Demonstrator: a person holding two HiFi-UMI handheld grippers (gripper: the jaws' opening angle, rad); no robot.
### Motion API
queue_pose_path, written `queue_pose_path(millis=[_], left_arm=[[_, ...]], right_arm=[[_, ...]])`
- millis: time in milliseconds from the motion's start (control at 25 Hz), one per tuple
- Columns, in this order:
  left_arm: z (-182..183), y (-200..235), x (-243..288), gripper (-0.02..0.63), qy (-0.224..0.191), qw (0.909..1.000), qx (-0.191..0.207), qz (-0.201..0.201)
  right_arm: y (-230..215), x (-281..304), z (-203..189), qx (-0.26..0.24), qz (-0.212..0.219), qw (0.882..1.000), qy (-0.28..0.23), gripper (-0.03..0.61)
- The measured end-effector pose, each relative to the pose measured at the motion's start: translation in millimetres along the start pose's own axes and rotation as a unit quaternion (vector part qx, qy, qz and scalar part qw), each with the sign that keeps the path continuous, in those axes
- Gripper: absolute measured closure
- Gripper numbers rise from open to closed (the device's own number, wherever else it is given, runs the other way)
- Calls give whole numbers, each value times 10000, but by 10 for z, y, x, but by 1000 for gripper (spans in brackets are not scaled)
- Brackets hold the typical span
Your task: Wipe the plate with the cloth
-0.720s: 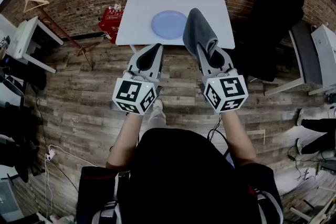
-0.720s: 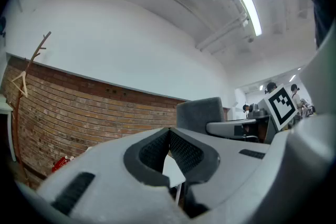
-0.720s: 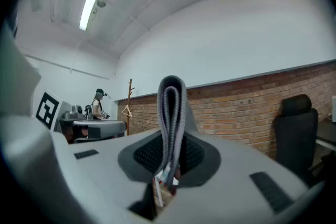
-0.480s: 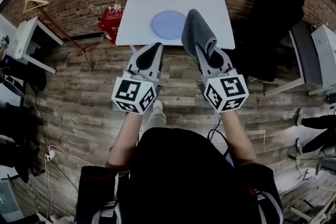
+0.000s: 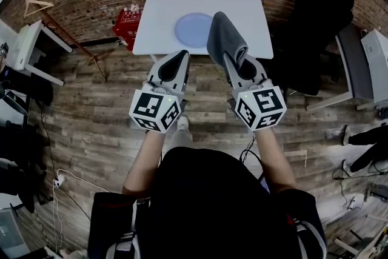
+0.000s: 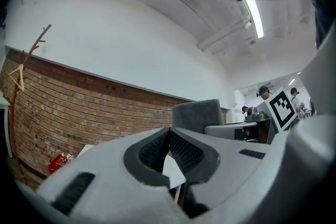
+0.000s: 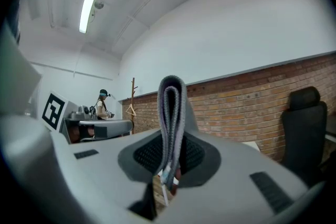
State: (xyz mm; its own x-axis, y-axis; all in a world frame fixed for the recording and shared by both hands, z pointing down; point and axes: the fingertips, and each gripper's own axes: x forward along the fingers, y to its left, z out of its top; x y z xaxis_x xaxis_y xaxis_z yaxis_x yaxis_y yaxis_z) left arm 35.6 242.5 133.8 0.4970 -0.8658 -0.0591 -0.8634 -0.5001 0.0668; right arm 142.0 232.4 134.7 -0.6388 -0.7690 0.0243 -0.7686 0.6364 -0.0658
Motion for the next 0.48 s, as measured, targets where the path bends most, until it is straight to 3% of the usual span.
queue_pose_path(millis=[480], left_arm=[[-96,582,357,594,91,9997,-190,-75]], right_arm=[[-134,654,-95,101,-41,9998,159,526]])
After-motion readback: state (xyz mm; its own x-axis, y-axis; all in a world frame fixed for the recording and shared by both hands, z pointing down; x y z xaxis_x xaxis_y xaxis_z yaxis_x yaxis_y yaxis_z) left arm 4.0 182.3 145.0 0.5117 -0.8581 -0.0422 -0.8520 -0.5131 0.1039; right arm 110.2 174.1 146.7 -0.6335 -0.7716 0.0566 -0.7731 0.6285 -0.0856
